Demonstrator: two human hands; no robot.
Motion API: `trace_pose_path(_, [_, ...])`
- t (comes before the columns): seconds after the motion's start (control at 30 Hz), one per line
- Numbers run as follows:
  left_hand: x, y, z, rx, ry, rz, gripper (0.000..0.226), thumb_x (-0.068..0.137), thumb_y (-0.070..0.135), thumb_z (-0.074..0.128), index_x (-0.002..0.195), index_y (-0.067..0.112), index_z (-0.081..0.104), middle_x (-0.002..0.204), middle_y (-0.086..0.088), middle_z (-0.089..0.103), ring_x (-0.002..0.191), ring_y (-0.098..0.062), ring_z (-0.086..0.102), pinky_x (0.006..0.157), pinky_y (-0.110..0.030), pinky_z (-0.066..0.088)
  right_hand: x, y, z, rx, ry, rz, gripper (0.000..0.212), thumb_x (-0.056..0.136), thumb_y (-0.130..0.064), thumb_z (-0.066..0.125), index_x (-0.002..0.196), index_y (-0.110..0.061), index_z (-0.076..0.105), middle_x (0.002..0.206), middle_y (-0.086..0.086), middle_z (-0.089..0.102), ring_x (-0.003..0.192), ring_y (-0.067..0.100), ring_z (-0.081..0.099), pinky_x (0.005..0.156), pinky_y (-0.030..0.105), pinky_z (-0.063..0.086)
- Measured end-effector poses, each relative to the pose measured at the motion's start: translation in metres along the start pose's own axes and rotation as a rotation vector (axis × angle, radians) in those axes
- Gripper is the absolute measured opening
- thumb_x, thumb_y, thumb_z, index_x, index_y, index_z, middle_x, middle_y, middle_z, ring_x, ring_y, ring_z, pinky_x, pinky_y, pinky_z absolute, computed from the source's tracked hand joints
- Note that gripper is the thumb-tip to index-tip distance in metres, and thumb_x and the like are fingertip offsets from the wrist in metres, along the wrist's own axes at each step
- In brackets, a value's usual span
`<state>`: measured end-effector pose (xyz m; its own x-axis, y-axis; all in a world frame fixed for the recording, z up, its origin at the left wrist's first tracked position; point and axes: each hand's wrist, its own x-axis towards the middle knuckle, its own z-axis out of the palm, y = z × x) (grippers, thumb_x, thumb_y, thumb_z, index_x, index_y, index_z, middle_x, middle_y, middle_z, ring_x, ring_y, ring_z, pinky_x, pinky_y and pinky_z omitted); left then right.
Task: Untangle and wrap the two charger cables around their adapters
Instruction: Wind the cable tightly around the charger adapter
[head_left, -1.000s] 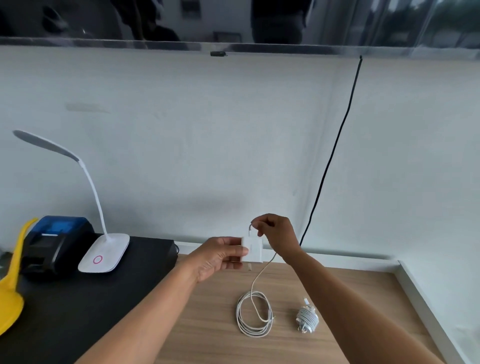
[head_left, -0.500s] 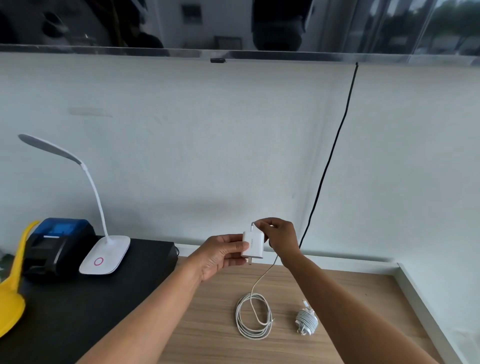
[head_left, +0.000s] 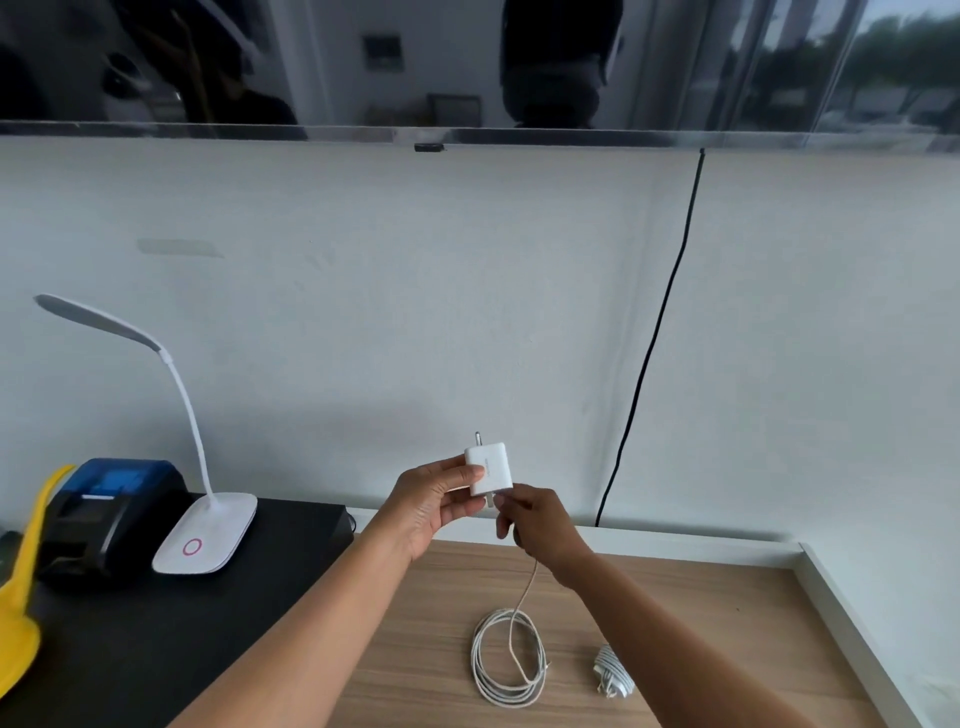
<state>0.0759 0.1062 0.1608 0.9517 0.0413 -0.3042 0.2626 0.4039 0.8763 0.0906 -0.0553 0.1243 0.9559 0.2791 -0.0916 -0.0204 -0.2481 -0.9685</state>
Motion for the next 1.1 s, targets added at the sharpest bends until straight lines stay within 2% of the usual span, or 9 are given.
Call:
trace_pose_path(0.17, [0.007,0.006,-0.001,0.056,0.109,0.041,0.025,0.075,0.004,0.078,0.099,0.008,0.074,0.091,-0.013,0.073,0.081,-0.024,0.065,0.065,-0.028,0.059,-0.005,0.006,0.012,-0.113,-0.014,-0.045,0.024,0.097,-0.016,0.054,0.11,-0.027,0.071,0.056,-0.006,0.06,0.05,-0.001,0.046,0.059,0.015,0.038])
trace_pose_path(0.27, [0.008,0.005,0.001,0.081,0.134,0.038,0.027,0.074,0.006,0.079,0.1,0.009,0.075,0.087,-0.01,0.072,0.078,-0.021,0.064,0.063,-0.026,0.055,-0.007,0.008,0.021,-0.236,-0.017,-0.068,0.026,0.097,-0.019,0.052,0.116,-0.024,0.07,0.054,-0.008,0.062,0.062,0.002,0.055,0.075,0.025,0.048])
trace_pose_path(0.4, [0.01,0.005,0.001,0.057,0.195,0.075,0.025,0.074,0.004,0.079,0.098,0.01,0.074,0.086,-0.013,0.074,0.073,-0.022,0.069,0.062,-0.027,0.059,-0.011,0.005,0.027,-0.351,0.002,-0.125,0.029,0.097,-0.019,0.049,0.118,-0.025,0.069,0.055,-0.008,0.06,0.059,0.0,0.053,0.071,0.021,0.045])
trace_pose_path(0.5, [0.01,0.005,0.0,0.104,0.209,0.144,0.025,0.076,0.003,0.078,0.099,0.013,0.074,0.086,-0.01,0.073,0.074,-0.02,0.07,0.067,-0.028,0.061,-0.013,0.0,0.026,-0.408,-0.007,-0.159,0.027,0.098,-0.02,0.048,0.111,-0.024,0.071,0.058,-0.007,0.059,0.064,0.009,0.055,0.075,0.026,0.048])
trace_pose_path(0.6, [0.008,0.005,-0.002,0.179,0.185,0.194,0.026,0.079,0.003,0.075,0.102,0.017,0.074,0.087,-0.006,0.074,0.078,-0.018,0.069,0.079,-0.032,0.059,-0.013,-0.005,0.02,-0.49,0.015,-0.224,0.025,0.097,-0.026,0.049,0.093,-0.014,0.071,0.066,0.001,0.063,0.067,0.021,0.056,0.074,0.034,0.051])
trace_pose_path(0.67, [0.007,0.004,-0.005,0.224,0.152,0.215,0.027,0.079,0.004,0.075,0.102,0.017,0.076,0.088,-0.005,0.075,0.079,-0.017,0.069,0.082,-0.033,0.058,-0.012,-0.01,0.016,-0.518,0.013,-0.233,0.024,0.097,-0.027,0.05,0.094,-0.018,0.073,0.067,-0.008,0.064,0.065,0.012,0.056,0.072,0.028,0.049])
trace_pose_path(0.8, [0.006,0.002,-0.011,0.338,0.093,0.217,0.028,0.077,0.004,0.077,0.099,0.021,0.076,0.086,-0.001,0.077,0.079,-0.015,0.069,0.079,-0.03,0.058,-0.007,-0.02,0.005,-0.583,0.042,-0.239,0.022,0.095,-0.028,0.051,0.092,-0.026,0.073,0.08,-0.007,0.072,0.075,0.013,0.062,0.074,0.03,0.049])
trace_pose_path(0.97, [0.002,0.003,-0.021,0.399,0.003,0.125,0.03,0.076,0.003,0.078,0.104,0.015,0.075,0.093,-0.008,0.077,0.082,-0.018,0.072,0.076,-0.031,0.06,-0.001,-0.037,-0.016,-0.679,0.091,-0.251,0.016,0.094,-0.03,0.055,0.088,-0.025,0.069,0.07,-0.011,0.062,0.071,0.015,0.058,0.07,0.032,0.049])
trace_pose_path(1.1, [-0.004,-0.004,-0.029,0.416,-0.13,0.04,0.034,0.075,0.009,0.08,0.109,0.013,0.075,0.104,-0.012,0.075,0.093,-0.023,0.071,0.073,-0.028,0.058,0.005,-0.053,-0.038,-0.688,0.174,-0.269,0.016,0.093,-0.033,0.059,0.089,-0.024,0.071,0.082,-0.011,0.071,0.077,0.012,0.062,0.068,0.027,0.046])
